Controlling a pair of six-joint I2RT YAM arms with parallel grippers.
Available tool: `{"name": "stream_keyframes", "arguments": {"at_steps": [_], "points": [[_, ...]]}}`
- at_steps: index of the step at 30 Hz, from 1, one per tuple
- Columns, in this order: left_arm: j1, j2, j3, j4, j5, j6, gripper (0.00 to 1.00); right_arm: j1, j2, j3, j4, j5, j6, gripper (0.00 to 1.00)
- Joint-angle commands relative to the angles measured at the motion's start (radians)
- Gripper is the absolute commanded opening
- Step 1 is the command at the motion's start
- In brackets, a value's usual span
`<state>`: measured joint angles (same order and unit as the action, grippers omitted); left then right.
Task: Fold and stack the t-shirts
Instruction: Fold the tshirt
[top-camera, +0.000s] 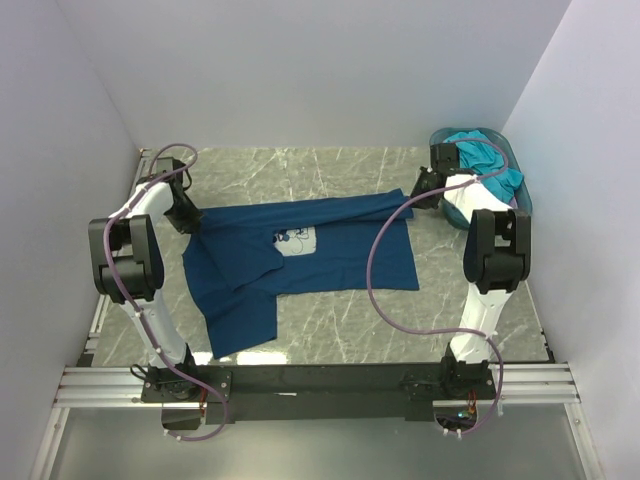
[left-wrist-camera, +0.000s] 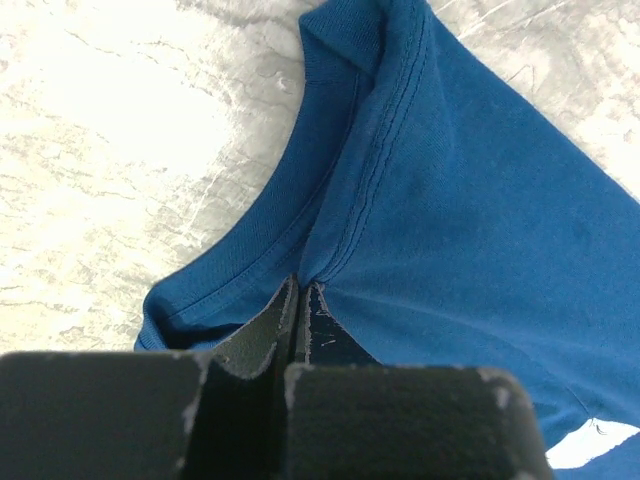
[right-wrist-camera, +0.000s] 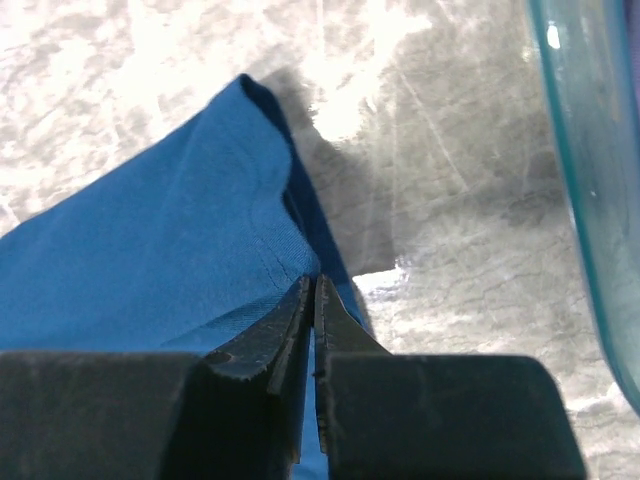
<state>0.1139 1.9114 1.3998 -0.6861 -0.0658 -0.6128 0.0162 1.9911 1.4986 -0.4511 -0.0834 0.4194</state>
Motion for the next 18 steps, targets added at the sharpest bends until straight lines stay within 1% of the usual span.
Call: {"name": "stream_keyframes", "arguments": {"at_steps": [1, 4, 5, 6, 9, 10, 12, 14, 18], "points": [[0.012, -0.037, 0.031, -0.018, -0.003, 0.021, 0.01, -0.012, -0.064, -0.02, 0.032, -0.025, -0.019, 0.09], [0.01, -0.022, 0.03, -0.015, 0.003, 0.022, 0.01, -0.012, -0.058, -0.038, 0.037, -0.048, -0.019, 0.13], [0.012, -0.022, 0.024, -0.007, 0.006, 0.022, 0.01, -0.012, -0.043, -0.032, 0.02, -0.077, -0.024, 0.18], [0.01, -0.023, 0.018, -0.001, 0.009, 0.022, 0.01, -0.012, -0.04, -0.031, 0.02, -0.096, -0.024, 0.19], [0.01, -0.031, -0.002, 0.013, 0.009, 0.025, 0.01, -0.012, -0.038, -0.054, 0.034, -0.136, -0.019, 0.23], [0.01, -0.031, -0.004, 0.014, 0.009, 0.027, 0.01, -0.012, -0.031, -0.054, 0.034, -0.151, -0.019, 0.23], [0.01, -0.031, -0.01, 0.019, 0.012, 0.03, 0.01, -0.012, -0.018, -0.043, 0.028, -0.165, -0.018, 0.27], [0.012, -0.034, -0.016, 0.025, 0.011, 0.031, 0.01, -0.012, -0.006, -0.031, 0.019, -0.159, -0.013, 0.29], [0.012, -0.038, -0.022, 0.031, 0.014, 0.033, 0.01, -0.012, 0.0, -0.026, 0.015, -0.092, 0.002, 0.36]]}}
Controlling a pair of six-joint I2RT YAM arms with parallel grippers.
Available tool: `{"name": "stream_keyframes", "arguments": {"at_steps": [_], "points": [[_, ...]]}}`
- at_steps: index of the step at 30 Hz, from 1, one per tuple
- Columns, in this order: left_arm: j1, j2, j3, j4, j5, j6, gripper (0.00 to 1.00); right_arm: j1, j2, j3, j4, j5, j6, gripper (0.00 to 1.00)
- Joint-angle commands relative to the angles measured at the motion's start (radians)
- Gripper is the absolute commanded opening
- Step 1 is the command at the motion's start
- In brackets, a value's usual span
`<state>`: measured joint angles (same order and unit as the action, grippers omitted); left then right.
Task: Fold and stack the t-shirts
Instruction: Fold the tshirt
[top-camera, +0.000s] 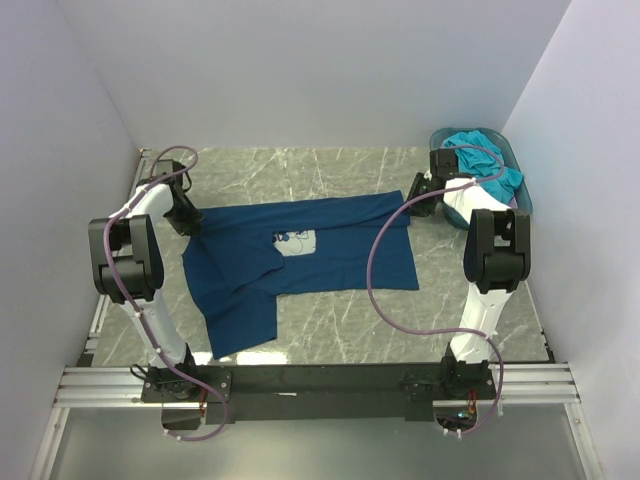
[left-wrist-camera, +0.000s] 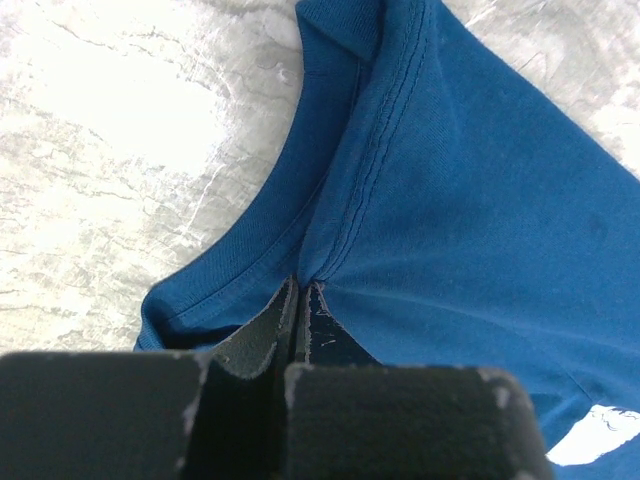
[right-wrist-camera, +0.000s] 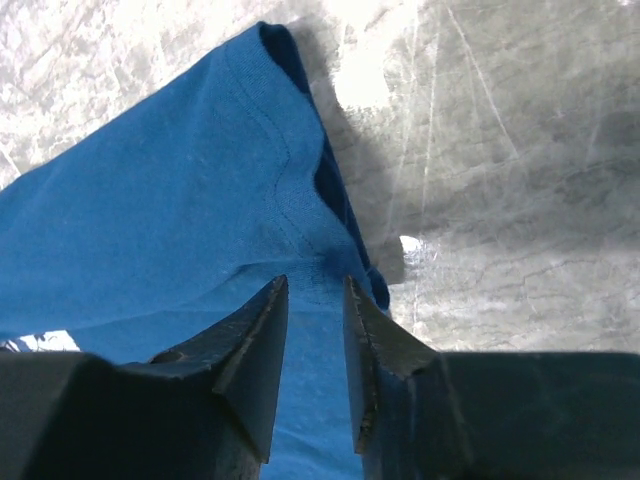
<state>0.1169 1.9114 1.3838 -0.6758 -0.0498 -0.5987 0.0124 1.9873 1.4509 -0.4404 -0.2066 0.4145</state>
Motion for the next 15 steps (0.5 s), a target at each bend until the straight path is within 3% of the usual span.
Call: {"name": "stream_keyframes", "arguments": {"at_steps": [1, 8, 15], "points": [[0.009, -0.038, -0.006, 0.021, -0.002, 0.02, 0.01, -0.008, 0.004, 0.023, 0.005, 0.038, 0.012, 0.37], [0.007, -0.041, -0.014, 0.028, -0.001, 0.022, 0.01, -0.008, 0.025, 0.034, 0.005, 0.042, 0.007, 0.44], [0.007, -0.04, -0.015, 0.031, 0.001, 0.023, 0.01, -0.038, 0.064, 0.054, 0.019, -0.036, -0.006, 0.45]]}}
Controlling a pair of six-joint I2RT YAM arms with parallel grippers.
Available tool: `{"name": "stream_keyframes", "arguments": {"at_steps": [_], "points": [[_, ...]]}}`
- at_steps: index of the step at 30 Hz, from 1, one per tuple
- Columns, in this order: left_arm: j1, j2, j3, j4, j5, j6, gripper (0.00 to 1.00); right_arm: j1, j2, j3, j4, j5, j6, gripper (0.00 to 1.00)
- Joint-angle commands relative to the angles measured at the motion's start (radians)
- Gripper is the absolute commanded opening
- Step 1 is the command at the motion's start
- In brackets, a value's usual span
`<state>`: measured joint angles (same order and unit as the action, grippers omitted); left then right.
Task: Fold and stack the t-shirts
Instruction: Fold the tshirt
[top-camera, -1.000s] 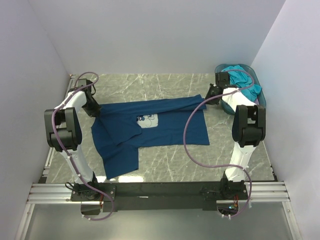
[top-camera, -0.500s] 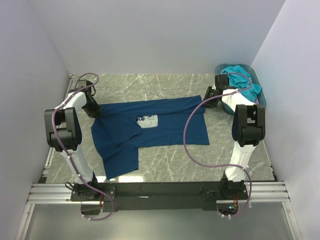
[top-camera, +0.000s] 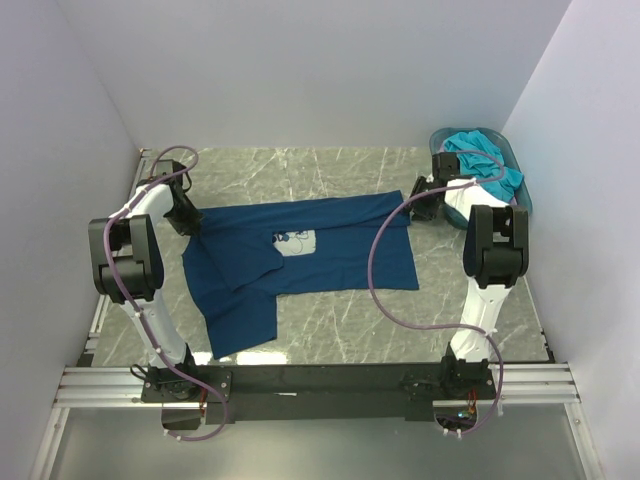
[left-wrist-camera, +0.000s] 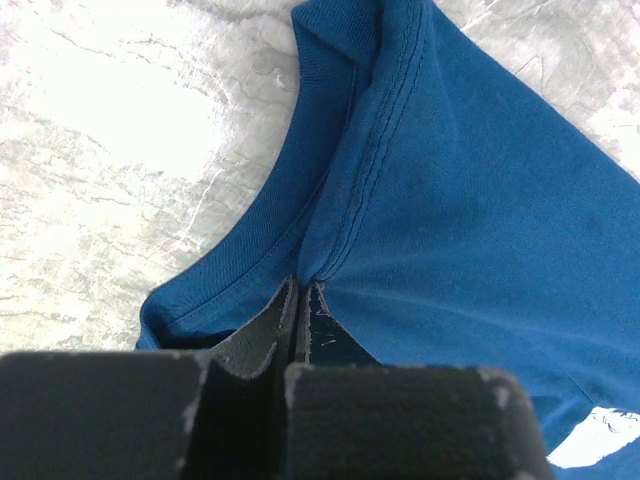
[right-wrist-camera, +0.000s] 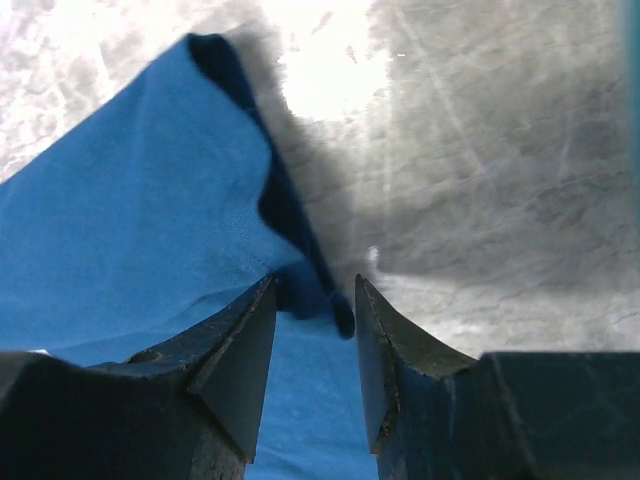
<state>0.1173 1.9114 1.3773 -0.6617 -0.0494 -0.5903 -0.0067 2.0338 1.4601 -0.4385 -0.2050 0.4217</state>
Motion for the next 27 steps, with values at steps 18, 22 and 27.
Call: {"name": "stream_keyframes", "arguments": {"at_steps": [18, 22, 27], "points": [[0.007, -0.051, -0.001, 0.005, 0.005, 0.017, 0.01, -0.03, -0.047, -0.012, 0.046, -0.122, -0.032, 0.14], [0.008, -0.051, 0.006, -0.007, -0.003, 0.017, 0.01, -0.039, -0.072, -0.027, 0.044, -0.108, -0.034, 0.0], [0.012, -0.049, 0.025, -0.035, -0.003, 0.011, 0.01, -0.047, -0.106, -0.037, 0.041, -0.123, -0.034, 0.0]]}}
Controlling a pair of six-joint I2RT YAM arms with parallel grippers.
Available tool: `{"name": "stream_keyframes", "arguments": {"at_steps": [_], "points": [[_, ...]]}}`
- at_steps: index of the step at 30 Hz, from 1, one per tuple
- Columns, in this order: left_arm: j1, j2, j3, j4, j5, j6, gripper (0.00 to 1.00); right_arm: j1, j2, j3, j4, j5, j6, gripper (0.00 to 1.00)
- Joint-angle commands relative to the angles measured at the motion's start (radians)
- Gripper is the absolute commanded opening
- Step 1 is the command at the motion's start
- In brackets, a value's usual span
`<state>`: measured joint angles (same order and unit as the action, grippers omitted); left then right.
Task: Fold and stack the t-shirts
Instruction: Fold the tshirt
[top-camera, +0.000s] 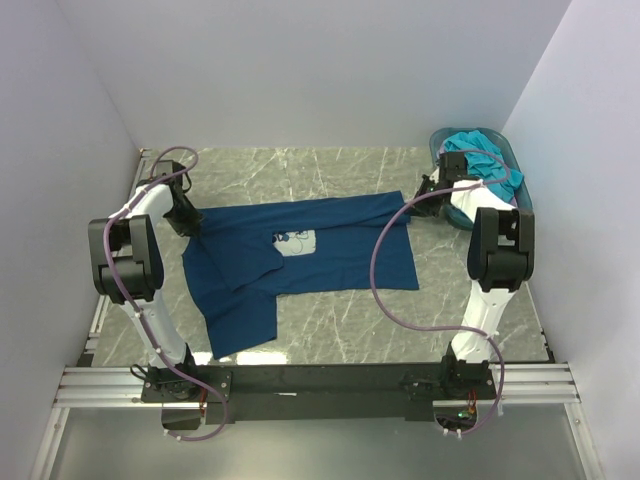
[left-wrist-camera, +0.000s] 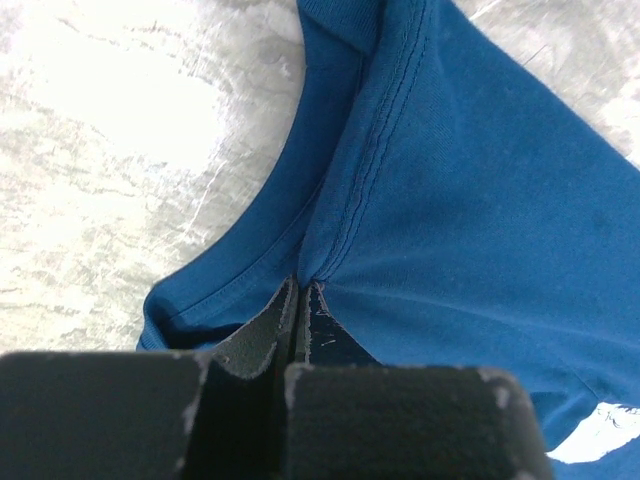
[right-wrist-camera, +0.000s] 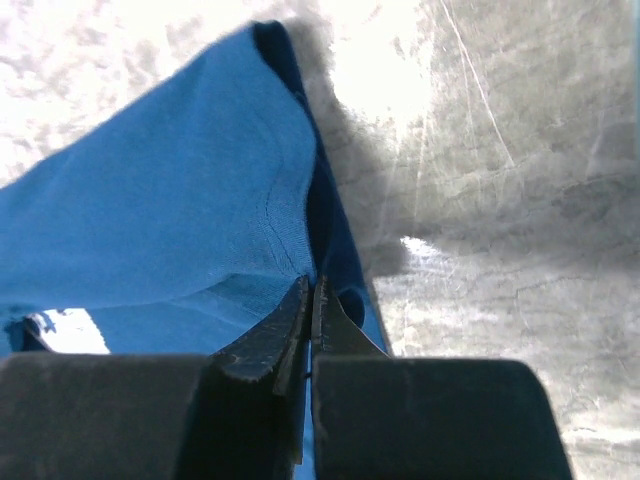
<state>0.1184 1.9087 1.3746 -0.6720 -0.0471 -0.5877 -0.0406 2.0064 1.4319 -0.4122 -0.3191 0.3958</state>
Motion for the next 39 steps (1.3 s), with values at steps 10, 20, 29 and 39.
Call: {"name": "stream_keyframes", "arguments": {"at_steps": [10, 20, 29, 39], "points": [[0.026, -0.042, 0.118, -0.098, 0.029, 0.014, 0.01, -0.016, -0.09, 0.01, 0.013, -0.044, -0.018, 0.0], [0.061, 0.029, 0.311, -0.159, 0.101, 0.017, 0.01, -0.019, -0.021, 0.175, 0.056, -0.055, -0.014, 0.0], [0.102, 0.141, 0.454, -0.156, 0.196, 0.003, 0.01, -0.03, 0.09, 0.341, 0.102, -0.092, -0.028, 0.0], [0.128, 0.26, 0.592, -0.028, 0.318, -0.023, 0.01, -0.03, 0.253, 0.568, 0.162, -0.147, -0.052, 0.0]]}}
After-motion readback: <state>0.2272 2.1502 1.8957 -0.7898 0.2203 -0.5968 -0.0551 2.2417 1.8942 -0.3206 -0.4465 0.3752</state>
